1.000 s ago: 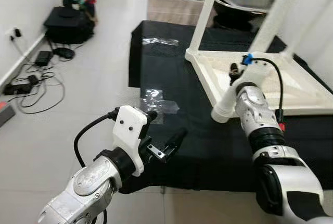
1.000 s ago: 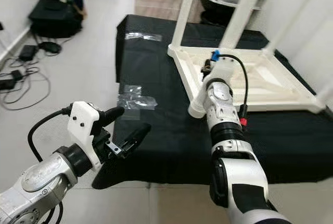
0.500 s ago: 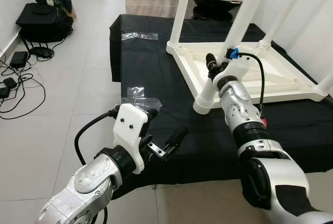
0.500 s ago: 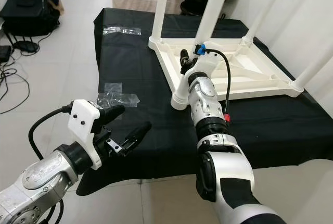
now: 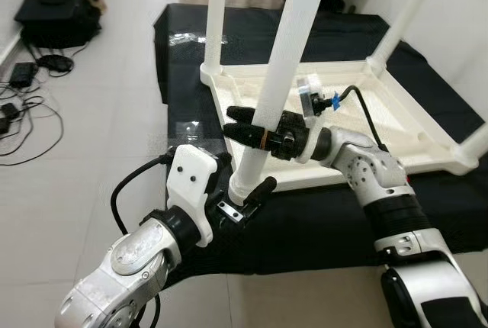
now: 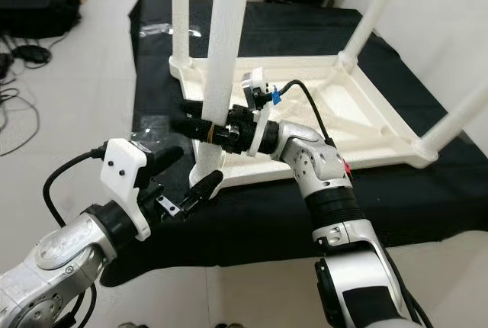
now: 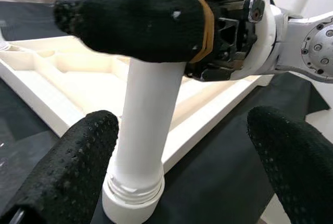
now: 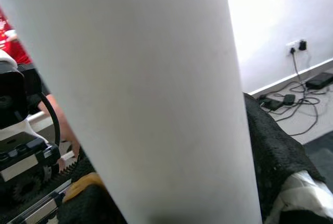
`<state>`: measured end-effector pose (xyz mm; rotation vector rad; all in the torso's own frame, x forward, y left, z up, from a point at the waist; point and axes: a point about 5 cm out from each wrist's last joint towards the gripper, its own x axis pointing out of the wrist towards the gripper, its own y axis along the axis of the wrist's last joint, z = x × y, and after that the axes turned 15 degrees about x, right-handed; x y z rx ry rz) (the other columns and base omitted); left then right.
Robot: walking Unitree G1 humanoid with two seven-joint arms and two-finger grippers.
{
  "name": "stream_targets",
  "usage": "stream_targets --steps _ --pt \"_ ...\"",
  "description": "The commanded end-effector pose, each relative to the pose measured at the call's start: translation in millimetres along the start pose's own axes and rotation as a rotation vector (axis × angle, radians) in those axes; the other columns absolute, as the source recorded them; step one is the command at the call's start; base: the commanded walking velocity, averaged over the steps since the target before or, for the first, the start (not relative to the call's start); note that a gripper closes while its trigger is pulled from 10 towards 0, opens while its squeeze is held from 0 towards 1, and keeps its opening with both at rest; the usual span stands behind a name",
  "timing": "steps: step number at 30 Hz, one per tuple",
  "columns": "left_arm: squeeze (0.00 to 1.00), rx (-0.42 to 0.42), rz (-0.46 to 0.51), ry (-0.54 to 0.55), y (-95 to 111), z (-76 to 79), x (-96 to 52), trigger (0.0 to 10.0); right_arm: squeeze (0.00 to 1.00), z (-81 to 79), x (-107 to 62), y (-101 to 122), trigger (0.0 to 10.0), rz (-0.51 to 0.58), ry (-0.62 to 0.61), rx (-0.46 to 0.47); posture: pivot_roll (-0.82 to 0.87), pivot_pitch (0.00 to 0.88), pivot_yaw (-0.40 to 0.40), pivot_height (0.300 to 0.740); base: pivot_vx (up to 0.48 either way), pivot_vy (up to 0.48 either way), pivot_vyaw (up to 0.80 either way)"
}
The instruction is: Building children table
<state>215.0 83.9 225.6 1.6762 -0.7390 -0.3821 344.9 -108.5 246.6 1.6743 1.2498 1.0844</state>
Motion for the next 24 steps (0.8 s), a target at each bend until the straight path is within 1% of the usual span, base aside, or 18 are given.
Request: stream_targets --steps 1,4,5,6,7,8,9,11,12,13,14,15,17,18,19,20,23,24 --pt "0.0 0.003 -0.002 -0.005 0 2.2 -1.5 10.0 0.0 -1.7 0.4 2 10.0 0.032 0.055 0.007 0.06 0.145 -0.149 0.74 0.0 0.0 0.0" --pt "0.0 0.003 -0.002 -0.005 0 2.1 -1.4 10.0 0.0 -0.3 1.6 2 10.0 0.03 0.046 -0.003 0.06 0.145 -0.149 0.74 0.0 0.0 0.0" --pt "0.0 0.003 -0.001 -0.005 0 2.0 -1.3 10.0 0.0 4.0 2.8 1 0.0 0.033 0.018 -0.01 0.06 0.146 -0.15 0.74 0.0 0.0 0.0" --pt "0.0 0.003 -0.002 -0.005 0 2.0 -1.3 10.0 0.0 11.4 3.7 0 0.0 0.04 -0.047 -0.024 0.06 0.146 -0.15 0.74 0.0 0.0 0.0" --pt "0.0 0.003 -0.002 -0.005 0 2.0 -1.3 10.0 0.0 11.4 3.7 0 0.0 0.04 -0.047 -0.024 0.06 0.146 -0.15 0.74 0.0 0.0 0.0" --pt "0.0 0.003 -0.002 -0.004 0 1.9 -1.3 10.0 0.0 22.9 3.7 1 0.0 0.06 -0.182 -0.061 0.06 0.149 -0.152 0.74 0.0 0.0 0.0" --pt "0.0 0.003 -0.002 -0.004 0 1.9 -1.3 10.0 0.0 22.9 3.7 1 0.0 0.06 -0.182 -0.061 0.06 0.149 -0.152 0.74 0.0 0.0 0.0" --pt "0.0 0.004 -0.002 -0.001 0 1.6 -1.5 10.0 0.0 57.7 -8.0 4 0.0 0.111 -0.681 -0.131 0.06 0.148 -0.151 0.74 0.0 0.0 0.0" --pt "0.0 0.004 -0.002 0.0 0 1.4 -1.5 10.0 0.0 68.0 -20.2 5 0.0 0.124 -0.898 -0.149 0.06 0.148 -0.15 0.74 0.0 0.0 0.0" --pt "0.0 0.004 -0.002 0.0 0 1.4 -1.5 10.0 0.0 68.0 -20.2 5 0.0 0.124 -0.898 -0.149 0.06 0.148 -0.15 0.74 0.0 0.0 0.0" --pt "0.0 0.004 -0.002 0.0 0 1.3 -1.5 10.0 0.0 73.4 -31.7 6 0.0 0.127 -1.051 -0.183 0.06 0.148 -0.15 0.74 0.0 0.0 0.0" --pt "0.0 0.005 -0.002 -0.001 0 1.4 -1.2 10.0 0.0 77.3 -46.1 8 0.0 0.167 -1.197 -0.175 0.06 0.148 -0.149 0.74 0.0 0.0 0.0" --pt "0.0 0.005 0.0 -0.001 0 1.6 -0.7 10.0 0.0 79.8 -63.8 9 0.0 0.213 -1.362 -0.181 0.06 0.148 -0.149 0.74 0.0 0.0 0.0" --pt "0.0 0.005 0.0 -0.001 0 1.6 -0.7 10.0 0.0 79.8 -63.8 9 0.0 0.213 -1.362 -0.181 0.06 0.148 -0.149 0.74 0.0 0.0 0.0" --pt "0.0 0.005 0.0 -0.001 0 1.5 -0.5 10.0 0.0 80.0 -72.6 10 0.0 0.241 -1.444 -0.189 0.06 0.148 -0.149 0.74 0.0 0.0 0.0" --pt "0.0 0.005 0.0 -0.001 0 1.5 -0.5 10.0 0.0 80.0 -72.6 10 0.0 0.241 -1.444 -0.189 0.06 0.148 -0.149 0.74 0.0 0.0 0.0" --pt "0.0 0.006 0.001 0.001 0 1.2 -0.5 10.0 0.0 80.7 -92.7 6 0.0 0.33 -1.651 -0.159 0.06 0.148 -0.15 0.74 0.0 0.0 0.0" --pt "0.0 0.006 0.001 0.001 0 1.2 -0.5 10.0 0.0 80.7 -92.7 6 0.0 0.33 -1.651 -0.159 0.06 0.148 -0.15 0.74 0.0 0.0 0.0"
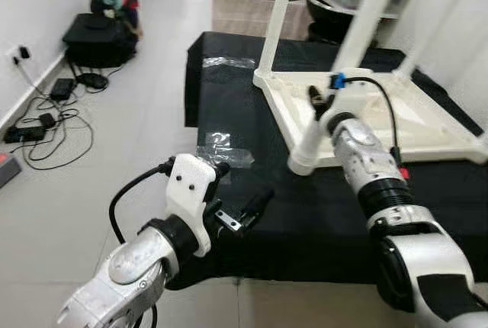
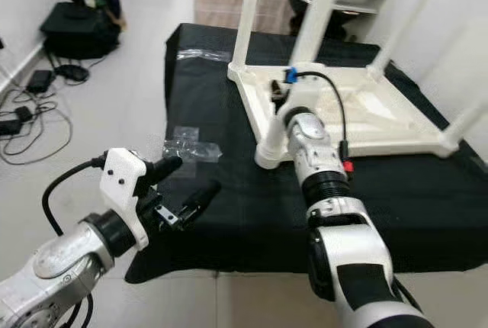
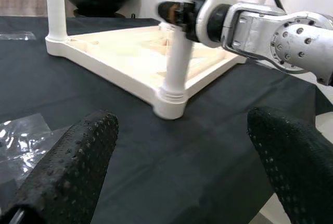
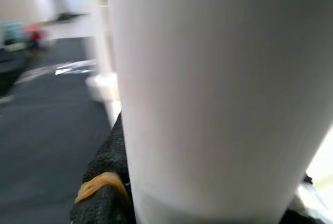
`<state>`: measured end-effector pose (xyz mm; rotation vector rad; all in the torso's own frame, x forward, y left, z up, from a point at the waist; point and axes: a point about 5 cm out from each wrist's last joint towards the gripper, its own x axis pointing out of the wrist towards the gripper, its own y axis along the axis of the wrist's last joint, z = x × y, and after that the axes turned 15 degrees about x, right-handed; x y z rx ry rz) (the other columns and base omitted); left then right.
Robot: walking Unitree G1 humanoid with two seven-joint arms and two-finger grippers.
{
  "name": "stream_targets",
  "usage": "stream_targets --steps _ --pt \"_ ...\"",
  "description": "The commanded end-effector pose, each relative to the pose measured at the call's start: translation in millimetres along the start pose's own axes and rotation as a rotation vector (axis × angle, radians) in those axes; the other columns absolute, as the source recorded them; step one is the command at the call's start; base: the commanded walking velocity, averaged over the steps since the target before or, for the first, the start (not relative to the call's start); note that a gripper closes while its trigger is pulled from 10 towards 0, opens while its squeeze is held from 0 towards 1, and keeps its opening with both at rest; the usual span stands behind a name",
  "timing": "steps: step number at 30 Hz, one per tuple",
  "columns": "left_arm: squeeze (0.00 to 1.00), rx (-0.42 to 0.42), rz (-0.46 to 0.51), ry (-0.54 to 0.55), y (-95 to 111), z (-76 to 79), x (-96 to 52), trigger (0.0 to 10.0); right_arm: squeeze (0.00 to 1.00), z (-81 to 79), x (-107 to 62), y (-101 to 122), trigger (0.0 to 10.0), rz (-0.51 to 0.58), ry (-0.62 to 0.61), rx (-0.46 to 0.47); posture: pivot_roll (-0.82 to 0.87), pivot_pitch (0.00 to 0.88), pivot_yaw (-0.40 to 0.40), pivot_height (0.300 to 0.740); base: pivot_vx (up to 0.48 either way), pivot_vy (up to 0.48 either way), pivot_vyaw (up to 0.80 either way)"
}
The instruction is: Building children table
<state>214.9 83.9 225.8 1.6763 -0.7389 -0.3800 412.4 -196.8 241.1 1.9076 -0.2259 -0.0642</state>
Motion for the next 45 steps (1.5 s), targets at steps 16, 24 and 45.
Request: stream_targets --steps 16,24,45 --pt "0.0 0.006 -0.003 0.006 -1 1.2 -1.1 10.0 0.0 -33.2 0.3 -1 10.0 0.017 0.222 0.162 0.06 0.141 -0.152 0.74 0.0 0.0 0.0" --pt "0.0 0.008 -0.002 0.008 -1 0.9 -1.2 10.0 0.0 -59.9 -15.2 15 10.0 -0.148 0.86 0.398 0.06 0.137 -0.15 0.74 0.0 0.0 0.0" --pt "0.0 0.009 0.001 0.003 -1 2.8 -1.0 10.0 0.0 -70.3 -47.3 -32 0.0 -0.38 1.216 0.11 0.07 0.127 -0.157 0.74 0.0 0.0 0.0"
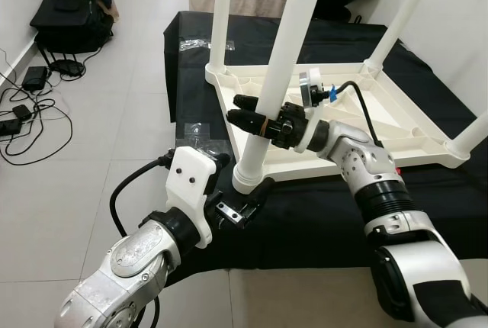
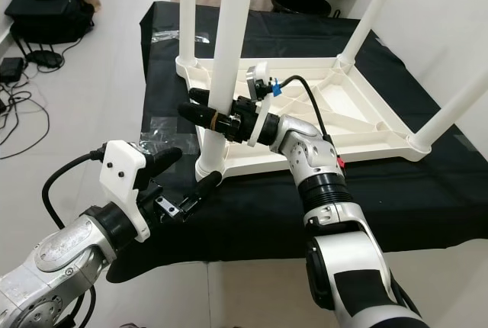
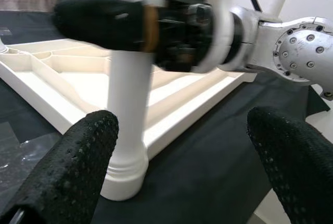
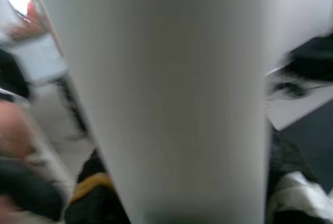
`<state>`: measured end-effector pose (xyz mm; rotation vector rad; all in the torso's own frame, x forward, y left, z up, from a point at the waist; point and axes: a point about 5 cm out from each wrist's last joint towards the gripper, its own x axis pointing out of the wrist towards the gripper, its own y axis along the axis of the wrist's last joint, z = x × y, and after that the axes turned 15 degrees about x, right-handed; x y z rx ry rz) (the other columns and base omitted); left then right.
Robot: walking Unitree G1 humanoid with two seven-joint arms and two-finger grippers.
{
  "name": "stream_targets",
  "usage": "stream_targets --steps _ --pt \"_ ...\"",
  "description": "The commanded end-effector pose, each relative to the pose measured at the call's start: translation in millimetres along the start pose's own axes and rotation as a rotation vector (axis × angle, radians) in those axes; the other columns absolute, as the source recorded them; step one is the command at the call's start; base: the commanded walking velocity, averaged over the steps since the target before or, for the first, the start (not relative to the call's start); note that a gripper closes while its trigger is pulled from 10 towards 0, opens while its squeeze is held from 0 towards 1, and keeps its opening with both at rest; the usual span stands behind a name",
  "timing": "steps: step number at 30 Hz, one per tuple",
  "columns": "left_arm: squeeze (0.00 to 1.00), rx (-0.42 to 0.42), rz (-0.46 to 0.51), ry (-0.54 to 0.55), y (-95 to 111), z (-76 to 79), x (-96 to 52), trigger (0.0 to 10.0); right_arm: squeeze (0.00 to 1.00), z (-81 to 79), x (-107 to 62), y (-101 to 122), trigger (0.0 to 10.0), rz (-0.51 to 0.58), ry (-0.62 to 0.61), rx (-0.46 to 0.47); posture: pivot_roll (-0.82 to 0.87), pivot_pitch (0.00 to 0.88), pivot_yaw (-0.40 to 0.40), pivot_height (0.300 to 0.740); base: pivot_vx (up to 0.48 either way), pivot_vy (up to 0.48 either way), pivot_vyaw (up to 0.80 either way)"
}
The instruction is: Building children table
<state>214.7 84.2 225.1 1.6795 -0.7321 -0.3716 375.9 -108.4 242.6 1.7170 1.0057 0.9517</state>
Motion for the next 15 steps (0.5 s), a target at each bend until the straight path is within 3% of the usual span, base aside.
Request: stream_targets --steps 1,2,3,4,7,8,9,10,11,12,13,15 --pt "0.0 0.006 0.001 -0.005 0 2.6 -0.7 10.0 0.0 17.7 -3.6 -4 0.0 0.026 -0.235 -0.015 0.07 0.128 -0.157 0.74 0.0 0.0 0.0" --pt "0.0 0.007 0.0 -0.004 0 2.4 -1.1 10.0 0.0 29.3 -7.7 3 0.0 0.083 -0.427 -0.056 0.07 0.13 -0.158 0.74 0.0 0.0 0.0" --pt "0.0 0.007 0.0 -0.004 0 2.4 -1.1 10.0 0.0 29.3 -7.7 3 0.0 0.083 -0.427 -0.056 0.07 0.13 -0.158 0.74 0.0 0.0 0.0" --pt "0.0 0.007 0.0 -0.003 0 2.2 -1.4 10.0 0.0 35.7 -11.6 8 0.0 0.121 -0.543 -0.077 0.07 0.13 -0.158 0.74 0.0 0.0 0.0" --pt "0.0 0.005 0.001 -0.004 0 2.0 -1.1 10.0 0.0 56.8 -44.7 23 0.0 0.294 -1.009 -0.118 0.07 0.133 -0.154 0.74 0.0 0.0 0.0" --pt "0.0 0.005 0.001 -0.004 0 2.0 -1.1 10.0 0.0 56.8 -44.7 23 0.0 0.294 -1.009 -0.118 0.07 0.133 -0.154 0.74 0.0 0.0 0.0" --pt "0.0 0.005 0.001 -0.004 0 2.1 -0.6 10.0 0.0 61.1 -58.1 26 0.0 0.347 -1.141 -0.119 0.07 0.133 -0.154 0.74 0.0 0.0 0.0" --pt "0.0 0.005 0.001 -0.004 0 2.1 -0.6 10.0 0.0 61.1 -58.1 26 0.0 0.347 -1.141 -0.119 0.07 0.133 -0.154 0.74 0.0 0.0 0.0" --pt "0.0 0.005 0.002 -0.004 0 2.0 -0.4 10.0 0.0 65.1 -74.5 26 0.0 0.394 -1.294 -0.106 0.07 0.133 -0.153 0.74 0.0 0.0 0.0" --pt "0.0 0.005 0.002 -0.004 0 2.0 -0.4 10.0 0.0 65.1 -74.5 26 0.0 0.394 -1.294 -0.106 0.07 0.133 -0.153 0.74 0.0 0.0 0.0" --pt "0.0 0.005 0.002 -0.004 0 1.8 -0.3 10.0 0.0 68.2 -92.2 22 0.0 0.432 -1.468 -0.085 0.07 0.133 -0.153 0.74 0.0 0.0 0.0" --pt "0.0 0.005 0.001 -0.005 0 2.0 -0.2 10.0 0.0 67.8 -94.9 14 0.0 0.427 -1.522 -0.069 0.06 0.133 -0.15 0.74 0.0 0.0 0.0"
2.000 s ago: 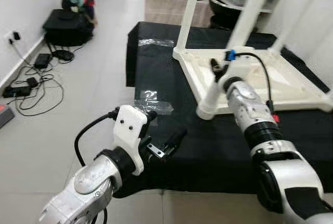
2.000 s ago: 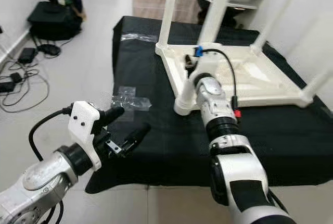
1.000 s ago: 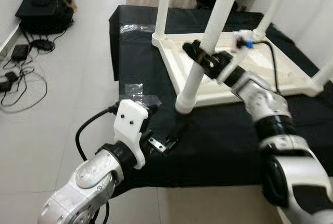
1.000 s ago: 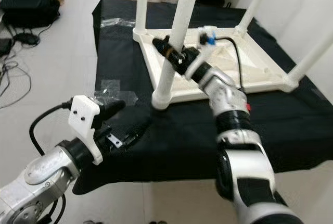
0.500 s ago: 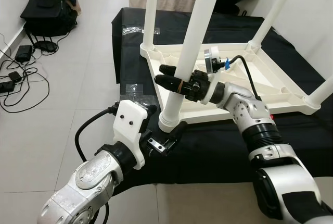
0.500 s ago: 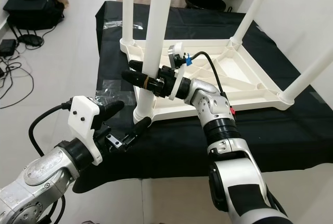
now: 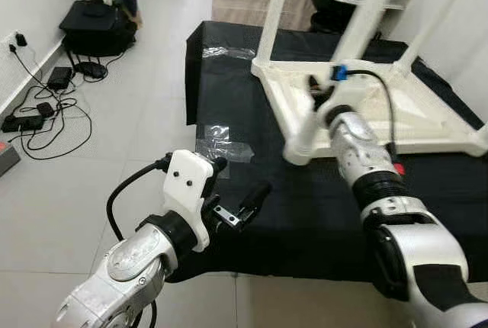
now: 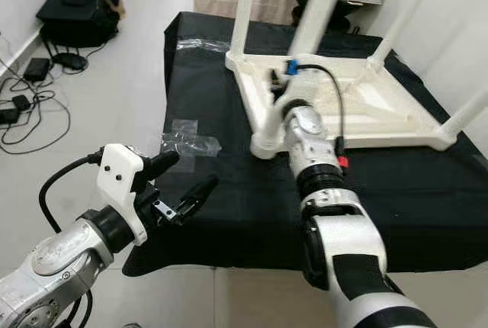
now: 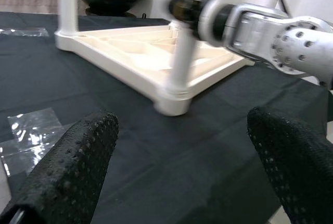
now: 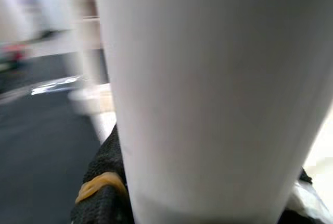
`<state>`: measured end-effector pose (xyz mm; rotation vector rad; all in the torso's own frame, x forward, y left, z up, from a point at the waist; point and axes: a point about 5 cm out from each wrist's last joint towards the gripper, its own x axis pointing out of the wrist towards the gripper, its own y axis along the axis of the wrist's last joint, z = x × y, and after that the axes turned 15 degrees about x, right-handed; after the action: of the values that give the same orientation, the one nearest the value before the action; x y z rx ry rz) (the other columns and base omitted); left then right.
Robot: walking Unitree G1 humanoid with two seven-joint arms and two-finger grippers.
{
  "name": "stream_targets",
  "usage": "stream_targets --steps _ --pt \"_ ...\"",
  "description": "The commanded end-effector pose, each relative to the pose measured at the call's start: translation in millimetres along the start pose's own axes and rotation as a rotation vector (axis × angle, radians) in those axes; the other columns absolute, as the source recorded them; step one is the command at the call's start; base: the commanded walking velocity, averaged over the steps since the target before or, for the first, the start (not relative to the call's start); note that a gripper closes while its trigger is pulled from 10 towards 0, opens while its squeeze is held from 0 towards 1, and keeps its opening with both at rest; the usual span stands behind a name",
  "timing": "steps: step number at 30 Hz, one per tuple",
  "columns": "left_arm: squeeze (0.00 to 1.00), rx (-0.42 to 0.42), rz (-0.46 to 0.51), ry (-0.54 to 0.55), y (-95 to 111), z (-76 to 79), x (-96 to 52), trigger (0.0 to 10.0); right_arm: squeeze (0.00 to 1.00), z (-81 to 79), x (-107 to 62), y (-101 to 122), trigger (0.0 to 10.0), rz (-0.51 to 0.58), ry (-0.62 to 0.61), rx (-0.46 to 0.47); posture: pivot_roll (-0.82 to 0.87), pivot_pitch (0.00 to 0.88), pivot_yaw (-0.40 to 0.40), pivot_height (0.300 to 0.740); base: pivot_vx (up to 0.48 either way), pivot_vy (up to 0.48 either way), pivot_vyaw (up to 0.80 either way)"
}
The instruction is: Building children table
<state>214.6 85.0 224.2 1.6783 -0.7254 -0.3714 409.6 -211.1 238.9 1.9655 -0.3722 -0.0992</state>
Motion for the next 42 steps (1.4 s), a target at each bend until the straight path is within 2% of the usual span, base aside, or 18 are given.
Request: stream_targets --steps 1,2,3,6,7,10,11,14,16,19,20,21,23,26,34,35,37,42 --pt "0.0 0.008 0.004 -0.009 1 2.3 0.5 10.0 0.0 16.9 -3.7 -13 0.0 -0.047 -0.117 -0.037 0.06 0.133 -0.15 0.74 0.0 0.0 0.0" --pt "0.0 0.008 0.003 -0.01 0 2.5 0.6 10.0 0.0 18.2 -6.2 -17 0.0 -0.055 -0.141 -0.04 0.06 0.133 -0.15 0.74 0.0 0.0 0.0" --pt "0.0 0.008 0.002 -0.011 0 2.3 0.7 10.0 0.0 10.3 -7.8 -23 10.0 -0.076 -0.11 -0.013 0.07 0.136 -0.149 0.74 0.0 0.0 0.0" --pt "0.0 0.007 0.002 -0.012 0 2.0 0.9 10.0 0.0 -9.1 -8.9 -25 10.0 -0.072 0.003 0.035 0.07 0.137 -0.148 0.74 0.0 0.0 0.0" --pt "0.0 0.008 0.001 -0.012 0 1.8 0.8 10.0 1.0 -31.4 -9.9 -24 10.0 -0.061 0.157 0.104 0.06 0.137 -0.148 0.74 0.0 0.0 0.0" --pt "0.0 0.009 0.001 -0.012 0 1.8 0.8 10.0 1.0 -42.9 -10.6 -22 10.0 -0.048 0.212 0.136 0.07 0.137 -0.148 0.74 0.0 0.0 0.0" --pt "0.0 0.009 0.001 -0.012 0 2.0 0.9 10.0 0.0 -44.8 -9.7 -17 10.0 -0.024 0.226 0.123 0.07 0.137 -0.148 0.74 0.0 0.0 0.0" --pt "0.0 0.007 0.002 -0.012 0 2.0 0.9 10.0 0.0 -47.8 -8.7 -11 10.0 -0.001 0.241 0.107 0.07 0.137 -0.151 0.74 0.0 0.0 0.0" --pt "0.0 0.008 0.003 -0.011 1 1.7 0.8 10.0 0.0 -69.3 -13.0 -7 10.0 -0.134 0.554 0.284 0.06 0.139 -0.148 0.74 0.0 0.0 0.0" --pt "0.0 0.008 0.003 -0.011 1 1.8 0.9 10.0 0.0 -75.3 -17.8 -8 10.0 -0.196 0.698 0.319 0.06 0.138 -0.15 0.74 0.0 0.0 0.0" --pt "0.0 0.009 0.003 -0.011 1 1.6 1.0 10.0 0.0 -81.2 -34.3 -9 10.0 -0.334 1.024 0.364 0.07 0.139 -0.15 0.74 0.0 0.0 0.0" --pt "0.0 0.009 0.003 -0.011 1 1.6 1.0 10.0 0.0 -81.2 -34.3 -9 10.0 -0.334 1.024 0.364 0.07 0.139 -0.15 0.74 0.0 0.0 0.0" --pt "0.0 0.011 0.005 -0.008 1 0.8 1.0 10.0 0.0 -74.4 -57.4 -5 10.0 -0.415 1.367 0.341 0.07 0.14 -0.153 0.74 0.0 0.0 0.0" --pt "0.0 0.012 0.005 -0.006 2 0.6 0.8 10.0 0.0 -70.1 -68.4 -5 10.0 -0.479 1.51 0.349 0.07 0.14 -0.153 0.74 0.0 0.0 0.0" --pt "0.0 0.013 0.004 -0.005 2 0.4 0.1 10.0 0.0 -76.5 -71.0 -15 10.0 -0.492 1.516 0.264 0.07 0.143 -0.151 0.74 0.0 0.0 0.0" --pt "0.0 0.013 0.004 -0.005 2 0.1 0.0 10.0 0.0 -80.9 -62.8 -26 0.0 -0.467 1.392 0.175 0.07 0.144 -0.149 0.74 0.0 0.0 0.0" --pt "0.0 0.013 0.004 -0.005 2 0.0 0.0 10.0 0.0 -81.3 -60.0 -29 0.0 -0.461 1.35 0.154 0.07 0.144 -0.149 0.74 0.0 0.0 0.0" --pt "0.0 0.014 0.002 -0.004 1 -0.5 0.0 10.0 0.0 -70.4 -30.8 -24 0.0 -0.321 0.939 0.063 0.07 0.145 -0.153 0.74 0.0 0.0 0.0"
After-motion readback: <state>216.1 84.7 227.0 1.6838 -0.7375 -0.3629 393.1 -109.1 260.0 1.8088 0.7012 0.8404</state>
